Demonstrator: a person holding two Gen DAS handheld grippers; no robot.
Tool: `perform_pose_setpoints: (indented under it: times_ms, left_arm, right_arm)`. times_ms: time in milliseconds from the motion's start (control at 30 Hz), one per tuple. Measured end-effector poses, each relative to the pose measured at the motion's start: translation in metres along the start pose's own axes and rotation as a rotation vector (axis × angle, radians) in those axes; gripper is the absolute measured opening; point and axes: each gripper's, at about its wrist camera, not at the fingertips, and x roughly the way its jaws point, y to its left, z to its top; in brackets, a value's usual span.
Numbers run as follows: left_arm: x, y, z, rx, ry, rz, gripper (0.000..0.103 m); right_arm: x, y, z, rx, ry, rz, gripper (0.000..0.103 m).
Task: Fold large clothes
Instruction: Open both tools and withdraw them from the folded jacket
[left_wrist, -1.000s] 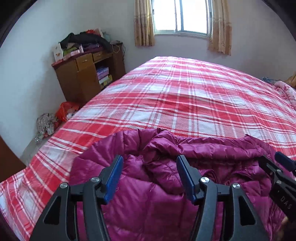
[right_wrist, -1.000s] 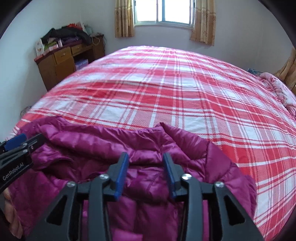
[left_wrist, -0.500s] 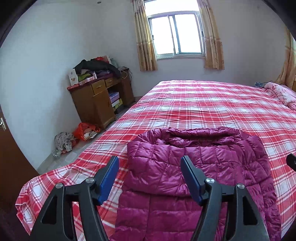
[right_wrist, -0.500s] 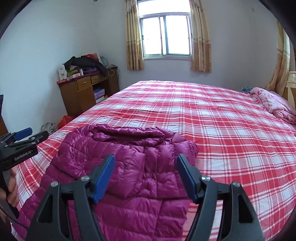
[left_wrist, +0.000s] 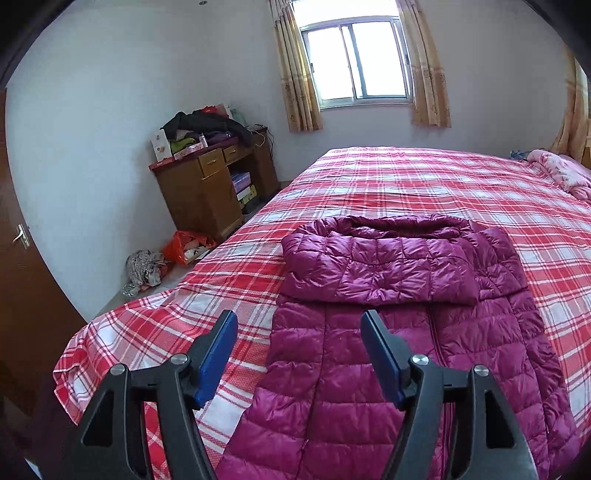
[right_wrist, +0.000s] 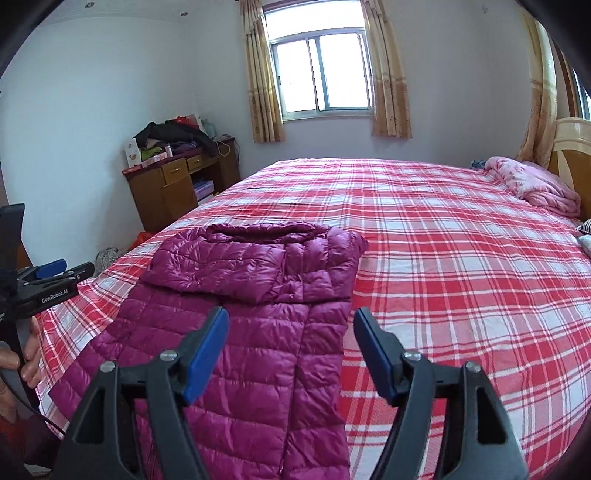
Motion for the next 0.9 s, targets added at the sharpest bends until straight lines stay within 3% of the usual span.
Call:
perform_pose_setpoints:
  times_ms: [300,467,633,900]
  left_arm:
    - [-0.018,0.008,-0.033,0.029,0.024,0.015,0.070]
    - [-0.019,0.020,-0.058,0.062,0.056,-0.030,0.070]
    - [-0.016,0.054,-0.094,0.060,0.121,-0.091,0.070]
    - [-0.007,0.097,-0.137,0.005,0.180,-0.092,0.070]
  right_arm:
    - [-0.032,-0.004,-0.039,0.002,0.005,-0.007,0.074]
    - [-0.040,-0.010,-0.061,0.007,0.036,-0.011,0.078]
    - [-0.038,-0.026,-0.086,0.022,0.089,-0.048,0.078]
    - [-0.033,-0.040,-0.108,0.069,0.162,-0.066,0.078]
